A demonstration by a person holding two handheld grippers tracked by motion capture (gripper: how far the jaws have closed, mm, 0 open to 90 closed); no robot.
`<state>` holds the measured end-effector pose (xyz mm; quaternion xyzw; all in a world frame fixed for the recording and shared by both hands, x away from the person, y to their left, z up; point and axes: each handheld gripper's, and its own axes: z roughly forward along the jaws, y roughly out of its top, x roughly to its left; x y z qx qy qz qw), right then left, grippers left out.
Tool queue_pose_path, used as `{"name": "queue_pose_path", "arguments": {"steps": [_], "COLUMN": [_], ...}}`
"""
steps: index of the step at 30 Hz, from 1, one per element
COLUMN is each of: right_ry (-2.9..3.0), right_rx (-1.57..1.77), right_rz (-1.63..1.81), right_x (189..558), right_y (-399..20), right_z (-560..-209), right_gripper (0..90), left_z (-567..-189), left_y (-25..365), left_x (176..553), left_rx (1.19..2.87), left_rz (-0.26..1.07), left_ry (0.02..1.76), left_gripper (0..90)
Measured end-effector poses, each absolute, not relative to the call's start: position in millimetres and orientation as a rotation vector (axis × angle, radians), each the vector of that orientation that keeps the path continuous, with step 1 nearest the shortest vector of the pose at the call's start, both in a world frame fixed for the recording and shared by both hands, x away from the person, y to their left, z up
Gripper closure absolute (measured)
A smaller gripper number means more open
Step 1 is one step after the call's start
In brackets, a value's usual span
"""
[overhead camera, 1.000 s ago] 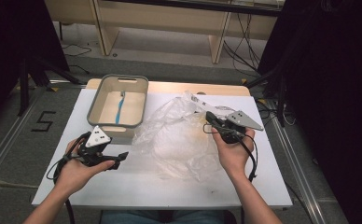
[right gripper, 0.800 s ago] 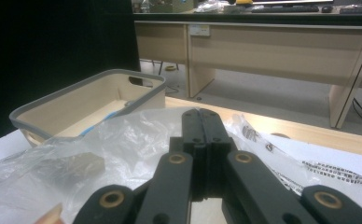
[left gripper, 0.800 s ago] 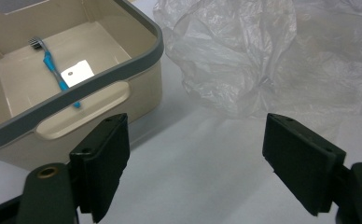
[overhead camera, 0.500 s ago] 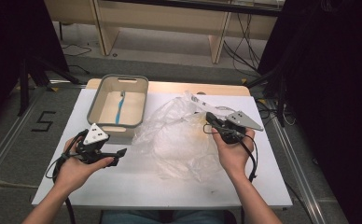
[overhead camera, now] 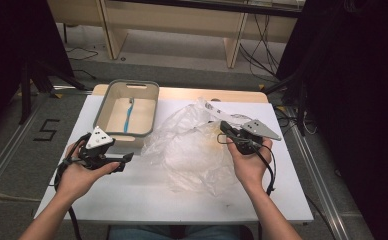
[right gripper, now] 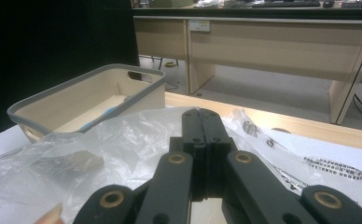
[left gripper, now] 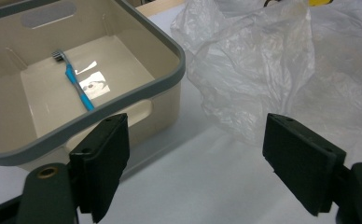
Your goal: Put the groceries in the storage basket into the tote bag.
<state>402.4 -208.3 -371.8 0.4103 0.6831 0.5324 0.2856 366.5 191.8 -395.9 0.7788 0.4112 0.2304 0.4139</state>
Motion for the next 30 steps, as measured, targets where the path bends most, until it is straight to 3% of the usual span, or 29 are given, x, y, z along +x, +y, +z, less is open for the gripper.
{"name": "queue_pose_path", "arguments": {"steps": [14,30], "right_ry": [1.834,1.841], "right_rx": [1.092,1.095], "right_rz": [1.425,1.423], "right_x": [400.6,401.2], "right_y": [-209.0,-209.7], "right_z": [-373.4,-375.0], "right_gripper": [90.0,90.0], "left_z": [-380.3,-390.4], "left_y": [200.3,196.6], "left_x": [425.9,503.8], "left_rx": [1.905,2.006], "left_rz": [0.601,0.576], "left_ry": [1.172,1.310], "left_gripper": [27.1,28.4]}}
